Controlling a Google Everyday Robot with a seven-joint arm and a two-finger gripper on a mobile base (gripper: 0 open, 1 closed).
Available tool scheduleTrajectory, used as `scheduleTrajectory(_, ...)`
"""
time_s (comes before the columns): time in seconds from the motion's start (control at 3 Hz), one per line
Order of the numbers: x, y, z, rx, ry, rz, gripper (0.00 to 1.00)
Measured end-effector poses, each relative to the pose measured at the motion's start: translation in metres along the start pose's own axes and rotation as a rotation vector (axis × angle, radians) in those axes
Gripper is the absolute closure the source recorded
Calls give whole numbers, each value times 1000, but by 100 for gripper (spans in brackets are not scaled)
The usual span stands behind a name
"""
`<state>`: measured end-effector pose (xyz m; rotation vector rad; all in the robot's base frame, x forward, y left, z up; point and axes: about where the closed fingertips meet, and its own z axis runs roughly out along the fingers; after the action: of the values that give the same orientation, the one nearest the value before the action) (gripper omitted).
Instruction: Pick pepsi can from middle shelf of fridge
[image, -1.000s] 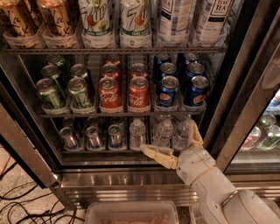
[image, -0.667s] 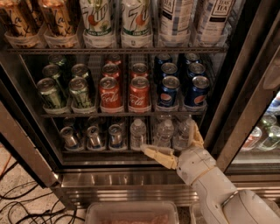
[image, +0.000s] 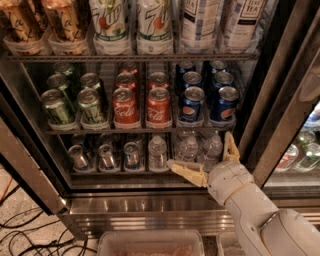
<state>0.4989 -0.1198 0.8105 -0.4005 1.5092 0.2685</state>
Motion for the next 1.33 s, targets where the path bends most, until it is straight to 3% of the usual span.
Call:
scheduleTrajectory(0.33,0,-18,9,12,-18,28,0)
scheduleTrajectory(0.67,0,-18,9,12,-18,28,0)
scheduleTrajectory(1.33,0,-18,9,12,-18,28,42)
